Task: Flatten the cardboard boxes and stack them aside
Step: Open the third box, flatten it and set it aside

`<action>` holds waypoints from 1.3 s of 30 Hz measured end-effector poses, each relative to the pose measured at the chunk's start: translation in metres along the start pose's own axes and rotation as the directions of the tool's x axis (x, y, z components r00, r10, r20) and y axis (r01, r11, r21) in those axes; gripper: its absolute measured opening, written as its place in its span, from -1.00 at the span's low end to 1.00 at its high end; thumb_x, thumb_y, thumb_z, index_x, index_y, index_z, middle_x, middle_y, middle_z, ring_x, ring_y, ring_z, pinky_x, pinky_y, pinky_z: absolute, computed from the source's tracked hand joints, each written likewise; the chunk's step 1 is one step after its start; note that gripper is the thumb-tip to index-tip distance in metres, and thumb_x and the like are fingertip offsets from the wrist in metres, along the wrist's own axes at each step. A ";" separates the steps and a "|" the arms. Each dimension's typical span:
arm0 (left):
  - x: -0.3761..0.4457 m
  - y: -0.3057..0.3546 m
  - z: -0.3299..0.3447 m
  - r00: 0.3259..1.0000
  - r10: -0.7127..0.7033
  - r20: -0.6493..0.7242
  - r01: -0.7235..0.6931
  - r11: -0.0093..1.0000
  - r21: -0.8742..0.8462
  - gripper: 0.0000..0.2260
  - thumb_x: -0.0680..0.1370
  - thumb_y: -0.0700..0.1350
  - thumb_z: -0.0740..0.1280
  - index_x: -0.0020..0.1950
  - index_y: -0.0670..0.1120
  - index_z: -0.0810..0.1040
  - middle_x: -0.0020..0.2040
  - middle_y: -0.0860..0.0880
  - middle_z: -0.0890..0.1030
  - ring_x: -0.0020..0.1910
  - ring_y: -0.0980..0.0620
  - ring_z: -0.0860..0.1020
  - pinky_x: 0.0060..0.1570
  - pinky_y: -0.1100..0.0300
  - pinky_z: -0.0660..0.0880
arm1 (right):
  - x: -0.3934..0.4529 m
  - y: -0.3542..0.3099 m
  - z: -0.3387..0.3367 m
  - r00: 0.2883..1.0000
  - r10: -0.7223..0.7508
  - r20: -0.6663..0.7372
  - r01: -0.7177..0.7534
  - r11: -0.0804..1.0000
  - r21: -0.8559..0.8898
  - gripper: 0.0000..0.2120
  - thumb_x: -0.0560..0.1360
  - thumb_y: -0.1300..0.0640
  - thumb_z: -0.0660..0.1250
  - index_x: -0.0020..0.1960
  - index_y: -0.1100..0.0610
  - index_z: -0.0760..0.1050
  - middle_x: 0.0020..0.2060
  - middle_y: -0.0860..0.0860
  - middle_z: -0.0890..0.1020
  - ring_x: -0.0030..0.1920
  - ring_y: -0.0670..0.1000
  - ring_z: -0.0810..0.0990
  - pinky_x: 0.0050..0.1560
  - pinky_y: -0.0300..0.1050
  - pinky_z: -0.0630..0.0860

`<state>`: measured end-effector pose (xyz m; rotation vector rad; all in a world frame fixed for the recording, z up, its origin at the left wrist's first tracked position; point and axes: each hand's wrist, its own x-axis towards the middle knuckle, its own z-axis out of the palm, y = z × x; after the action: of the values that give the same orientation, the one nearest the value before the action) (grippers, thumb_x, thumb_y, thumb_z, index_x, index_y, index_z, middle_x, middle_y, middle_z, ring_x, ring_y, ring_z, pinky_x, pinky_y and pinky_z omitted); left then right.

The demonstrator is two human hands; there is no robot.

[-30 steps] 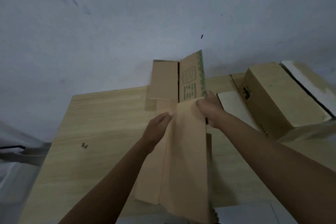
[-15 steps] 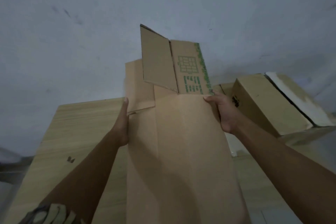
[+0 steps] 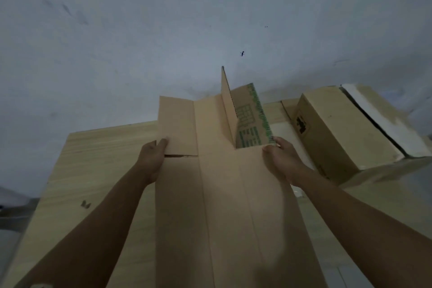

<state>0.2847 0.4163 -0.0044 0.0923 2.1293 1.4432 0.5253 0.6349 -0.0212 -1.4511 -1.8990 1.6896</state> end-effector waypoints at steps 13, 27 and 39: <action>0.008 -0.045 0.086 0.997 0.069 -0.043 -0.053 0.953 0.297 -0.68 0.62 0.00 0.24 -0.01 -0.24 0.63 -0.18 -0.17 0.65 -0.15 -0.13 0.63 -0.16 0.05 0.55 | 0.038 0.027 0.016 0.977 0.160 -0.142 -0.210 0.841 -0.499 0.38 0.14 -0.70 0.18 0.63 0.18 -0.12 0.56 0.16 0.16 0.49 0.21 0.28 0.41 0.21 0.28; 0.024 -0.107 0.127 0.909 -0.152 -0.389 0.336 0.818 0.467 -0.40 0.54 0.21 0.27 0.37 -0.22 0.38 0.32 -0.29 0.41 0.31 -0.29 0.39 0.27 -0.07 0.33 | 0.105 0.091 0.006 0.969 0.219 -0.111 -0.245 0.889 -0.387 -0.46 0.53 -0.32 0.24 0.15 0.15 0.54 0.14 0.17 0.60 0.09 0.21 0.57 0.00 -0.02 0.45; 0.023 -0.123 0.103 0.953 -0.122 -0.278 0.235 0.876 0.421 -0.50 0.43 0.31 0.37 0.11 -0.08 0.54 0.09 -0.11 0.62 0.10 -0.16 0.57 0.14 0.00 0.49 | 0.097 0.114 -0.006 0.991 0.115 0.067 -0.096 0.968 -0.232 -0.60 0.54 -0.21 0.33 0.10 0.12 0.62 0.00 0.02 0.68 0.07 0.10 0.61 0.02 -0.11 0.48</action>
<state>0.3454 0.4595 -0.1488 -0.1163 2.5664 0.8651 0.5407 0.6955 -0.1572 -1.6163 -2.1559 1.6409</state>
